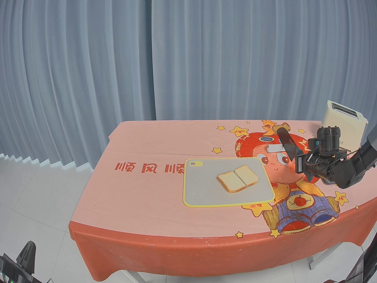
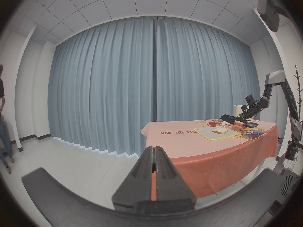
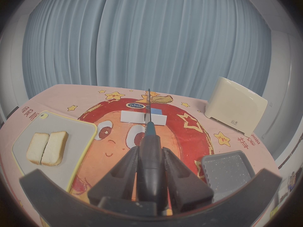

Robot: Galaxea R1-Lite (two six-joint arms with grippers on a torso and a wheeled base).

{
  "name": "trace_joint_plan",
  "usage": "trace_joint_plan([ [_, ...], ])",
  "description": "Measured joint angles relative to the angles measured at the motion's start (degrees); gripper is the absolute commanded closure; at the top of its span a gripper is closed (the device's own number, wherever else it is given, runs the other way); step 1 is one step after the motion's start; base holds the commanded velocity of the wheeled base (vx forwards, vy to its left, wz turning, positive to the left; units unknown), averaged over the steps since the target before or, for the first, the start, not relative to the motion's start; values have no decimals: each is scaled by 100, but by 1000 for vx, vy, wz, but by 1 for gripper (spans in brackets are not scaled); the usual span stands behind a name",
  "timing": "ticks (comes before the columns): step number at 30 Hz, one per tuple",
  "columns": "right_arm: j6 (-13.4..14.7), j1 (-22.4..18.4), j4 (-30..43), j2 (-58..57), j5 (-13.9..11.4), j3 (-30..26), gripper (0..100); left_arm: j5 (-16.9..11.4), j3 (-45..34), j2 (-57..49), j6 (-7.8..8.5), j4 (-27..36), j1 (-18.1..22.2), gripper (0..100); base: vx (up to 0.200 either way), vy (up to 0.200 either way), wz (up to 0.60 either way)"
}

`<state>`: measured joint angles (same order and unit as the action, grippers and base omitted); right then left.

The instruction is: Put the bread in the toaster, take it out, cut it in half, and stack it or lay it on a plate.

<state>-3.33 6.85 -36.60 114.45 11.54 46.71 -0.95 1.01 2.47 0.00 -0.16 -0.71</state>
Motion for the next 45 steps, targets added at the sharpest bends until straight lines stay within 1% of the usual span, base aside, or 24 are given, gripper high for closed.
trace_joint_plan([
  [39, 62, 54, -40, 140, 0, -27, 100, 5, 0, 0, 0, 0, 0, 100, 0, 0, 0],
  [40, 65, 56, -44, 149, 2, -27, 0, 2, 0, 0, 0, 0, 0, 100, 0, 0, 0],
  [45, 71, 54, -49, 177, -5, -13, 0, 5, 0, 0, 0, 0, 0, 100, 0, 0, 0],
])
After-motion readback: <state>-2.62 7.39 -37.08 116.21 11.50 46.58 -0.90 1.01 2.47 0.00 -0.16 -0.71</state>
